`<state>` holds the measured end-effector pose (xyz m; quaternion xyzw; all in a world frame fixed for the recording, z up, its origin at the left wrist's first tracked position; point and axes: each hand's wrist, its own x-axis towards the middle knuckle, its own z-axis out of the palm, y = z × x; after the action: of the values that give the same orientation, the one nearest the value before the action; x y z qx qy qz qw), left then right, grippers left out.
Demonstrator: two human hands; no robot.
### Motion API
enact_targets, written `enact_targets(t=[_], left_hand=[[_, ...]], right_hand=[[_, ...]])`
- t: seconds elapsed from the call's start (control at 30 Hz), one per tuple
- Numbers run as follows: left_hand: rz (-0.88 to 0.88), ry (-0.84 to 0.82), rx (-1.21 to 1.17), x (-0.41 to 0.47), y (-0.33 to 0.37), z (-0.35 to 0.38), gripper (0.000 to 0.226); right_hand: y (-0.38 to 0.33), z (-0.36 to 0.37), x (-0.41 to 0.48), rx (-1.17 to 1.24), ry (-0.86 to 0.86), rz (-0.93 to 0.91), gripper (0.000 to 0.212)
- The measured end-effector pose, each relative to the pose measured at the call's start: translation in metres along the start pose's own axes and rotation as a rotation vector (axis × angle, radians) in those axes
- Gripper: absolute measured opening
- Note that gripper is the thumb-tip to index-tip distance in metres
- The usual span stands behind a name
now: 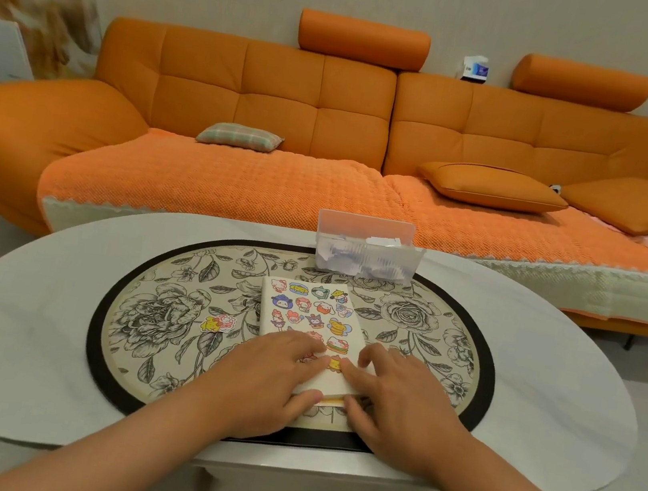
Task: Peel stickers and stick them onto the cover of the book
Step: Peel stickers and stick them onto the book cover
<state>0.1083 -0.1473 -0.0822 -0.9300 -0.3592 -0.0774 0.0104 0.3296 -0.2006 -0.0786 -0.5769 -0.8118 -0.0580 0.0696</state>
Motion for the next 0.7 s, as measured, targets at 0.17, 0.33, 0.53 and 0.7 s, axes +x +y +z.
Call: enact_targets(t=[0.17, 0.33, 0.53, 0.7], left_hand=[[-0.011, -0.001, -0.037, 0.0, 0.002, 0.002, 0.074], [-0.047, 0.003, -0.177, 0.002, -0.002, -0.006, 0.058], [-0.195, 0.186, -0.336, -0.004, -0.029, -0.026, 0.04], [-0.421, 0.184, -0.199, -0.016, -0.082, -0.035, 0.033]], right_hand=[[0.007, -0.009, 0.0, 0.034, -0.052, -0.019, 0.043], [0.003, -0.025, 0.018, 0.052, -0.071, 0.017, 0.047], [-0.021, -0.026, 0.06, 0.101, -0.024, 0.032, 0.043], [-0.042, -0.014, 0.097, 0.16, -0.023, -0.026, 0.04]])
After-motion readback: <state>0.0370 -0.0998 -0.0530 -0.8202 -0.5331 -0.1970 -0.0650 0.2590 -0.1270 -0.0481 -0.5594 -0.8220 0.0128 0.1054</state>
